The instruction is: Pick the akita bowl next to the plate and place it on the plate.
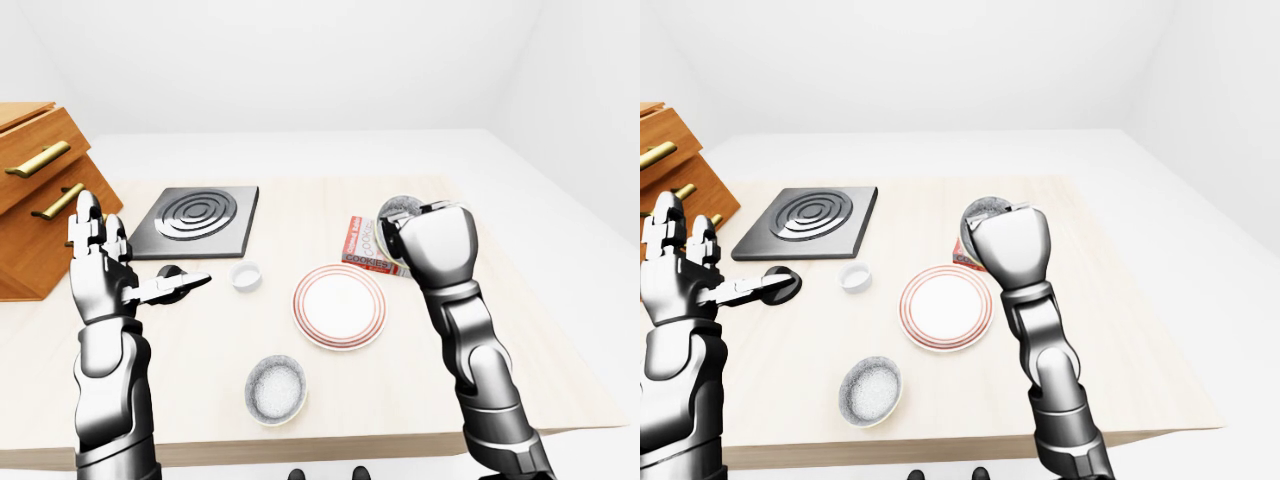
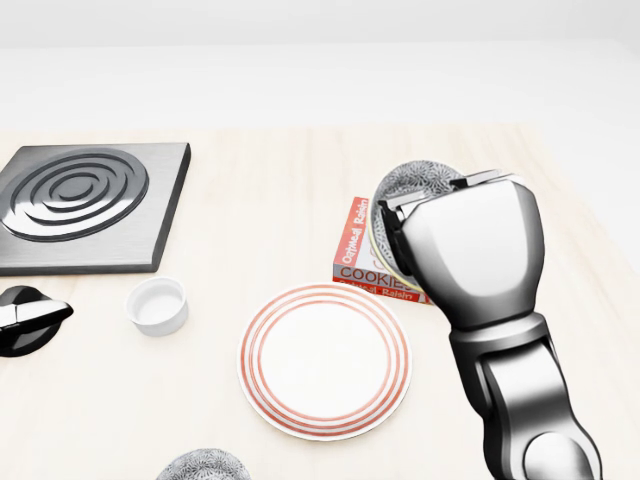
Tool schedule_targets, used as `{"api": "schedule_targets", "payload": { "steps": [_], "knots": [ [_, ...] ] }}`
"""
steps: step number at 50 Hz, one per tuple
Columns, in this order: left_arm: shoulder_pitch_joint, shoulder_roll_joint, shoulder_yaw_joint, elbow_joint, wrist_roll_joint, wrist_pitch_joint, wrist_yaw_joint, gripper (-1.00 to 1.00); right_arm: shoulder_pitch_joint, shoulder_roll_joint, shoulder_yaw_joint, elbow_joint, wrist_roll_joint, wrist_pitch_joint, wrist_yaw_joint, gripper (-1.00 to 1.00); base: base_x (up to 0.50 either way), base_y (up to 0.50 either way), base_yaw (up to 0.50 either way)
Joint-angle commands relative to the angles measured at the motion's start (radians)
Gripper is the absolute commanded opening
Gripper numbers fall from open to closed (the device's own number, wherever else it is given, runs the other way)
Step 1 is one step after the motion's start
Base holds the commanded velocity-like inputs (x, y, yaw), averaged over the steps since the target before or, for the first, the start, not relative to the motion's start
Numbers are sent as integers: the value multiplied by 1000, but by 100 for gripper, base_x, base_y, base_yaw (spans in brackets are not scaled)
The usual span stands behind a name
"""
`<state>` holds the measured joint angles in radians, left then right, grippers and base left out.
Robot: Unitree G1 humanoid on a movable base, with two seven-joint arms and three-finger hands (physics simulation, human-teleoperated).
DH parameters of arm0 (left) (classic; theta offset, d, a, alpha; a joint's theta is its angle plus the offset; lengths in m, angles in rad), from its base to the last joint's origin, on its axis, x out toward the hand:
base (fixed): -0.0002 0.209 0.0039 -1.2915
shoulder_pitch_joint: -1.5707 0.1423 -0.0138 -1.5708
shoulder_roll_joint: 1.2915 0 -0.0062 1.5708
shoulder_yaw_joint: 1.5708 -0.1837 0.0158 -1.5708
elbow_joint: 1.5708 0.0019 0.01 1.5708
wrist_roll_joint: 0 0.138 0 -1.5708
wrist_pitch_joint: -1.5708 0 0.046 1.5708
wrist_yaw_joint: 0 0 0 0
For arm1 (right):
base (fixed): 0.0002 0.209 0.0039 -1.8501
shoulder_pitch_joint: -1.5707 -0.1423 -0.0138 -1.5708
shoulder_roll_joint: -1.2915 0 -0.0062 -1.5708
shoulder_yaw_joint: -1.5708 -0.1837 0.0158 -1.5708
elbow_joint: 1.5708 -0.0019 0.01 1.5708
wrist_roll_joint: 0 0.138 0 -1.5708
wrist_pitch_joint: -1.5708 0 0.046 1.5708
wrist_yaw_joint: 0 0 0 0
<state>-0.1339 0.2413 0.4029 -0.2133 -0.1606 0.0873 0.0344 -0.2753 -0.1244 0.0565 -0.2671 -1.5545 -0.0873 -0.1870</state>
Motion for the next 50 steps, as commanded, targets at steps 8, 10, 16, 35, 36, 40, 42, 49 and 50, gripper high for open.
{"api": "schedule_targets", "payload": {
  "steps": [8,10,16,35,36,40,42,49,50],
  "knots": [
    [0,-4,-5,2,10,0,-2,100,-5,23,34,31,-3,0,0,-100,0,0,0],
    [0,-3,-5,4,10,0,-2,100,-4,23,36,32,-5,0,-2,-100,0,0,0],
    [-1,-3,-6,4,12,0,-2,100,11,33,55,33,-24,0,-6,-100,0,0,0],
    [3,-6,-6,3,13,0,-4,100,52,67,128,94,-105,0,-66,-100,0,0,0],
    [3,-6,-6,2,13,0,-4,100,52,67,128,95,-105,0,-66,-100,0,0,0],
    [2,-5,-4,15,12,0,-7,100,51,71,137,116,-117,0,-80,-100,0,0,0],
    [4,-5,-5,6,11,0,-5,100,49,72,139,121,-118,0,-80,-100,0,0,0],
    [-4,0,-6,22,7,0,-4,100,25,78,151,173,-135,0,-91,-100,0,0,0],
    [-4,0,-6,22,7,0,-3,100,22,79,152,172,-136,0,-88,-100,0,0,0]
  ]
}}
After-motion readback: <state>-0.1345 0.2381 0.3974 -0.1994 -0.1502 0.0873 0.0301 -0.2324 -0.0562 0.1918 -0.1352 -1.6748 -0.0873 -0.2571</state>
